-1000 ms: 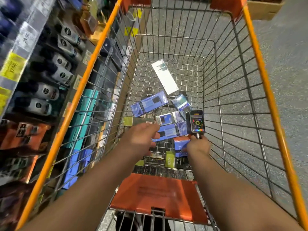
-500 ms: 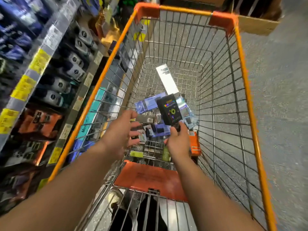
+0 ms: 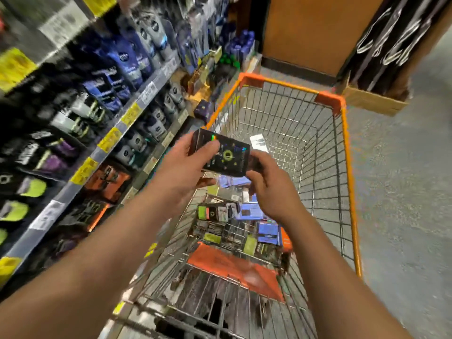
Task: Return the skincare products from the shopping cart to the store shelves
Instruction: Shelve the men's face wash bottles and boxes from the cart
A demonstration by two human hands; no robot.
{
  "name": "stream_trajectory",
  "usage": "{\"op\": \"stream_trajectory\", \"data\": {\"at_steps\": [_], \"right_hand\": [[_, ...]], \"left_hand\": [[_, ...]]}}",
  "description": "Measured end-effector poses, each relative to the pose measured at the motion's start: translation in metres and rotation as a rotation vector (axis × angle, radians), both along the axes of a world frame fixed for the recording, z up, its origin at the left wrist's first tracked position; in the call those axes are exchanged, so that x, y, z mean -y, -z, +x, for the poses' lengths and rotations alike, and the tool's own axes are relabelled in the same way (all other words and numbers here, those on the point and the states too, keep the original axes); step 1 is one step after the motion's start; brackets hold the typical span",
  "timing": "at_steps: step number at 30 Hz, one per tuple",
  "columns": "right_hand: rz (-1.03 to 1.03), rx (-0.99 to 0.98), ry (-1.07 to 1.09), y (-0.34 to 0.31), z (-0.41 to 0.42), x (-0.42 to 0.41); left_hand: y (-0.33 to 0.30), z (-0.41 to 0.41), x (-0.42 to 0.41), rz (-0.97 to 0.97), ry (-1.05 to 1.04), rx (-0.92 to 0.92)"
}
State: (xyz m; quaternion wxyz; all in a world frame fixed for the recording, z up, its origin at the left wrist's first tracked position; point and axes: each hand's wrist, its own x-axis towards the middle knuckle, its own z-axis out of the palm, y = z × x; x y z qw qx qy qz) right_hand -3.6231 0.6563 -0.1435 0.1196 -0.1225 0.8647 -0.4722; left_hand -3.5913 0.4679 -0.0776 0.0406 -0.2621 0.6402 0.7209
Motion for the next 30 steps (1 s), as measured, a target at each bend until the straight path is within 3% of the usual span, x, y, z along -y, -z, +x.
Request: {"op": "stream_trajectory", "data": {"at_steps": [7,11,15,23,30], "right_hand": [[-0.336,-0.071,0.118,-0.076,0.012,0.027],[-0.514,0.188,0.218,-0.119,0.023,0.043],[-0.56,0.391,0.079,-0.159,0.04,0.071],[-0.548,0.223,-0.119,-0.215,0.07,0.158],[-0.593,0.188,-0.249,-0.257,0.103,0.245]], "left_hand": [[-0.065,0.022,0.023,0.045,-0.086,-0.145],[-0.093,0.037,0.035,0.153,-0.153,-0.162],[-0.12,0.056,0.055,0.213,-0.162,-0.226],[-0.172,0.104,0.115,0.276,-0.241,-0.367],[-0.21,0.164,0.195,0.088,-0.309,-0.37]]}}
